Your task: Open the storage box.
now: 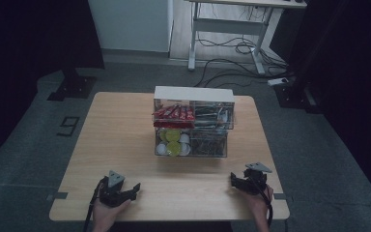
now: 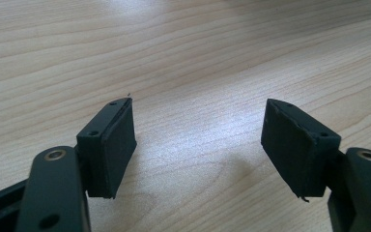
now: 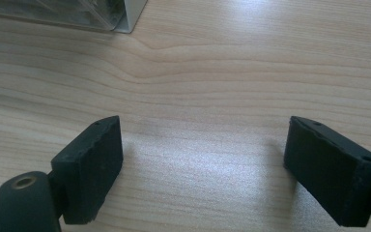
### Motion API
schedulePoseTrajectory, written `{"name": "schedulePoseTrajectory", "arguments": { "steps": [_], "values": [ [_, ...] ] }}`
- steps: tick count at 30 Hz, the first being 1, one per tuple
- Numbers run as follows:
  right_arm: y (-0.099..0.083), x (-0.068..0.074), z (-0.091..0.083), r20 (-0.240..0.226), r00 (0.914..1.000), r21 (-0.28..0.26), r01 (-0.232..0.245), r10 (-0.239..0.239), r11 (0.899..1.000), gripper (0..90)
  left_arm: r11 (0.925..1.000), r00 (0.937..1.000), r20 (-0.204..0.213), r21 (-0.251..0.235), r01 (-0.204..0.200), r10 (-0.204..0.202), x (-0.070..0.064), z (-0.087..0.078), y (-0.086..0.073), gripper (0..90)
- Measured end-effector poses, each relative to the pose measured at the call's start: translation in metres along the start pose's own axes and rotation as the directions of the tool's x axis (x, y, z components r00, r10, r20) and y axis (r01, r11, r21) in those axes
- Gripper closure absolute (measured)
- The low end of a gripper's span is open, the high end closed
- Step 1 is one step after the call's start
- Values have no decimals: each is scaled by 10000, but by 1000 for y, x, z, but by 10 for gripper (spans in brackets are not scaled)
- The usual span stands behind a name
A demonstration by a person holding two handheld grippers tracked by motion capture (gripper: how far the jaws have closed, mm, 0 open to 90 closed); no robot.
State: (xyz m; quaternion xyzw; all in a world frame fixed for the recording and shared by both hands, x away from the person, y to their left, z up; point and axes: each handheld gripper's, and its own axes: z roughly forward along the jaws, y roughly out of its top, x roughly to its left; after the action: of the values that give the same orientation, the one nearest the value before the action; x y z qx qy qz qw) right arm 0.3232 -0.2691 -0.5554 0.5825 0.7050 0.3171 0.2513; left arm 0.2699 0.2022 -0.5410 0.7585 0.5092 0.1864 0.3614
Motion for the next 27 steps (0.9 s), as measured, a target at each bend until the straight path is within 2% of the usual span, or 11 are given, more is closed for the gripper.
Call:
{"name": "schedulePoseTrajectory", "arguments": {
  "steps": [15,18,21,27],
  "values": [
    [-3,-1,-5,13,9999,-217,-107,107,9997,243,9999,9997,233,115,-8,6,-2,1,-2,281],
    [-3,-2,-7,-241,9990,-248,-374,368,9990,282,10000,9998,215,95,25,-27,-1,1,-1,281],
    [-2,-3,-9,-336,9985,-354,-441,429,9984,300,9999,9998,182,89,64,-66,0,1,-2,281],
    [3,-2,-21,-741,9951,-850,-716,653,9938,387,9999,9997,232,55,125,-126,1,0,-2,281]
  ]
}}
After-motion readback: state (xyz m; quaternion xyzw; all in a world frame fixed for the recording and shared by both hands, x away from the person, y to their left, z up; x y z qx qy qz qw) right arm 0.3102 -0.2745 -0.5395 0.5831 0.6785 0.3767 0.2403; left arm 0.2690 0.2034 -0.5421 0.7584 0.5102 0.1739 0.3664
